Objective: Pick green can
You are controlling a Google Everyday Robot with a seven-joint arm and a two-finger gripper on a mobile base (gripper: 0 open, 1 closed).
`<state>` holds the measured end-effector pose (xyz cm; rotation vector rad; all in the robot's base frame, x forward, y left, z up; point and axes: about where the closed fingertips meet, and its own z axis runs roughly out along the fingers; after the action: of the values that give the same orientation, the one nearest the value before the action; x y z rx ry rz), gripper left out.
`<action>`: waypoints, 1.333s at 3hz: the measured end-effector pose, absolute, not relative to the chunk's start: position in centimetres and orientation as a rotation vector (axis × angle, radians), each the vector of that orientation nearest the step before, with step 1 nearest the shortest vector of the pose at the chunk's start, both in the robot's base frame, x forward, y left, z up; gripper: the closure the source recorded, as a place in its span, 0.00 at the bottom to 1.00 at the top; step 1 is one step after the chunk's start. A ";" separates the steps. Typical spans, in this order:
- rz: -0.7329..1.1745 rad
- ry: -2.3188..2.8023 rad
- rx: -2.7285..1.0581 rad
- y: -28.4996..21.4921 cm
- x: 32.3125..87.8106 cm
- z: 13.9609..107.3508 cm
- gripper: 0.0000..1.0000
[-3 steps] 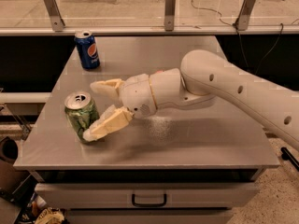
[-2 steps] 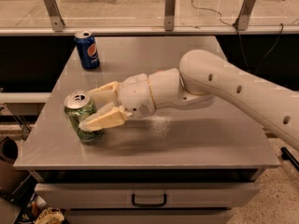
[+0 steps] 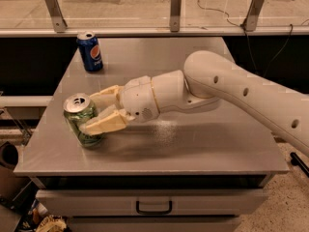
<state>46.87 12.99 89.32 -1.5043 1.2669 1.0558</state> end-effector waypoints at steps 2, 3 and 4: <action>1.057 1.264 -1.508 13.2 46.7 89.4 1.00; 1.030 1.249 -1.502 12.7 47.3 91.0 1.00; 0.990 1.225 -1.491 12.0 48.4 94.0 1.00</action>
Offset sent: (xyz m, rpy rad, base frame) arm -0.0011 0.0015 0.0006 -0.0004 -0.0011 0.0033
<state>48.43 12.01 94.04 -1.4908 1.2252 0.9902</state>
